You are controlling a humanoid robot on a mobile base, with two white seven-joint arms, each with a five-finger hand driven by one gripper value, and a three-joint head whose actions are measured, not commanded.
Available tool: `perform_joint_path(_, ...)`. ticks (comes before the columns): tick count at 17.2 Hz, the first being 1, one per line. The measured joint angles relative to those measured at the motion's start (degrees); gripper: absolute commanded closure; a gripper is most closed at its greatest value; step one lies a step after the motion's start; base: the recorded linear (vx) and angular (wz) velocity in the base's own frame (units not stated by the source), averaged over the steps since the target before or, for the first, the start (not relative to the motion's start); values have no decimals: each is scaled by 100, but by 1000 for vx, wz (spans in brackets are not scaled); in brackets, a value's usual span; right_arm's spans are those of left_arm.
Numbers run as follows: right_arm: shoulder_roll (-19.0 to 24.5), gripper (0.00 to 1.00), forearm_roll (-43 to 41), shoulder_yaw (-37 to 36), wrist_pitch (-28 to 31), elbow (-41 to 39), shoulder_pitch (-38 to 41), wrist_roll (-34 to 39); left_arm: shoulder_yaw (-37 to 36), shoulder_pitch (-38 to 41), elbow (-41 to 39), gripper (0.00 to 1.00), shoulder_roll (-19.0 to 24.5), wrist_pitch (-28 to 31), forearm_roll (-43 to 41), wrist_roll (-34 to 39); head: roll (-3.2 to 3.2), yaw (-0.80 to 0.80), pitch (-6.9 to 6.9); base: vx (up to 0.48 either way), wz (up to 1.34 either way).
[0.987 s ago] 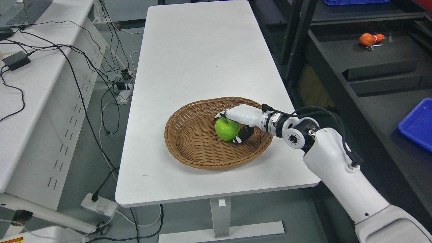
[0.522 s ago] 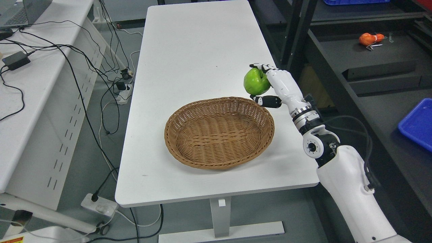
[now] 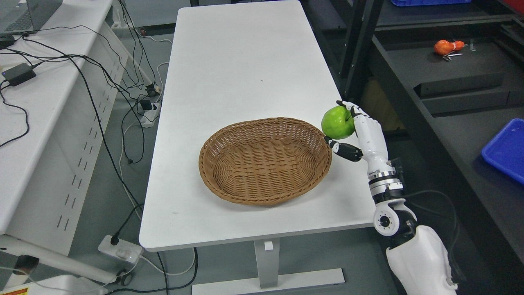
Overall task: Place green apple on left shelf middle layer
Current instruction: 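Lift the green apple up out of the basket with the right hand, then hold the green apple in the right hand while driving to the shelf tray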
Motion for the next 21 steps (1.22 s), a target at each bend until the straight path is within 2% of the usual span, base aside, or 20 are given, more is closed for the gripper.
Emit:
perform_joint_path(4,203,100,-78,-134,152,-355,308,18,0,0,0,0,0,0,0,0,0,0,0,-16,0)
perform_joint_path(9,361,99,-123,-301,290,-758,484,-464,0,0,0,0,0,0,0,0,0,0,0,-71,-21)
perform_joint_path(21,544,99,-151,-483,316,-1286,724,-610,0,0,1,0,0,0,0,0,0,0,0,-271,-94)
